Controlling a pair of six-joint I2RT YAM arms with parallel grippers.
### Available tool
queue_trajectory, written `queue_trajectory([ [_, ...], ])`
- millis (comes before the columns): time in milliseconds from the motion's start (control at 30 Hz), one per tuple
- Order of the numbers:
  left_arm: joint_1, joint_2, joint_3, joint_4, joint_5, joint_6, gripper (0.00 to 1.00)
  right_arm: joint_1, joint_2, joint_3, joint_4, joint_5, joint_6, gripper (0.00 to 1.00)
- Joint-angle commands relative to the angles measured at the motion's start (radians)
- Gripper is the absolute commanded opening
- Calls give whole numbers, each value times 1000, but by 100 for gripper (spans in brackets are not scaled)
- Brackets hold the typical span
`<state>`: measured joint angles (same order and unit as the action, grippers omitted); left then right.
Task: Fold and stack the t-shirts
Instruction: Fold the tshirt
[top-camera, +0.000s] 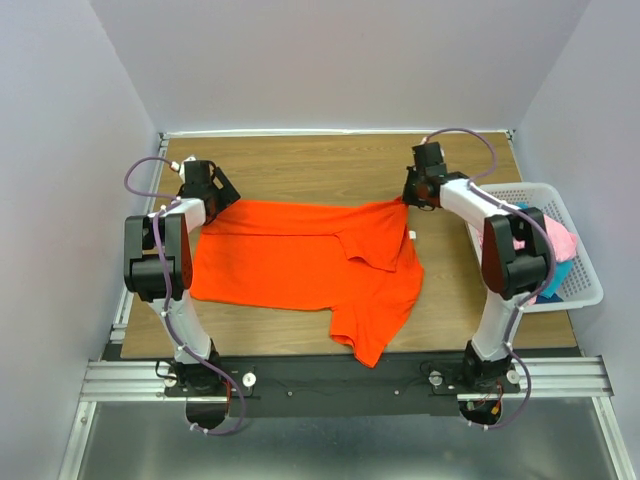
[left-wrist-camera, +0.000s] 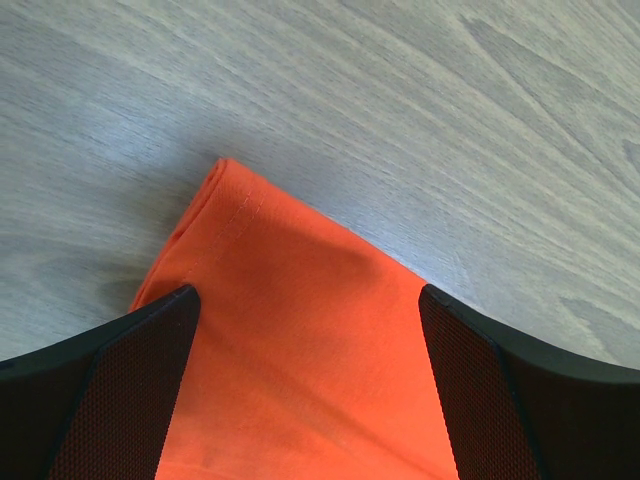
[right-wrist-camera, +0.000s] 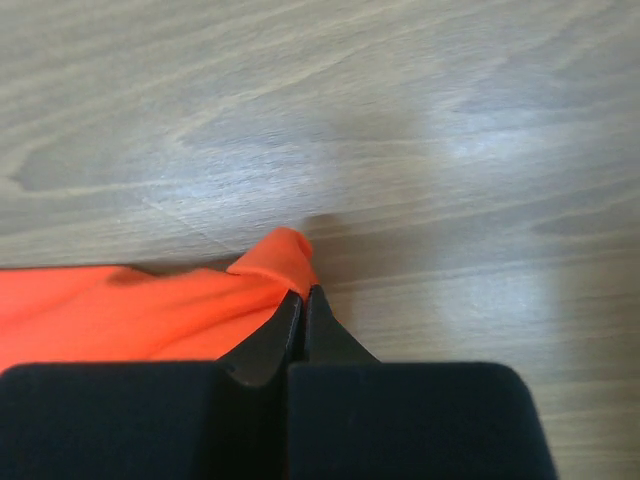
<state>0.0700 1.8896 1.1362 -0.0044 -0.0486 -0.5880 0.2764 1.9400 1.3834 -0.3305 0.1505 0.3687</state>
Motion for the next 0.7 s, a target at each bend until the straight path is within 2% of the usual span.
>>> queue_trajectory([
  [0, 22, 2, -33, -40, -54, 2, 98, -74, -91, -73, 74, -182, 104, 1],
  [200, 28, 2, -33, -42, -54, 2, 98, -126, -107, -136, 142, -396, 72, 6],
  [333, 28, 3, -30, -45, -54, 2, 98, -169, -92, -146, 179, -440, 79, 20],
  [367, 30, 3, -29, -46, -56, 1, 98, -187, -85, -139, 180, -440, 79, 30],
  [467, 28, 8, -23, -43, -40, -1, 98, -216, -79, -119, 177, -434, 79, 42],
  [500, 28, 6, -18, -43, -34, 2, 98, -218, -96, -115, 177, -430, 72, 55],
  [567, 28, 0, -4, -51, -28, 7, 98, -218, -119, -113, 177, -424, 50, 64],
  [667, 28, -27, 7, -52, -11, 5, 98, -214, -186, -148, 177, -486, 53, 99],
])
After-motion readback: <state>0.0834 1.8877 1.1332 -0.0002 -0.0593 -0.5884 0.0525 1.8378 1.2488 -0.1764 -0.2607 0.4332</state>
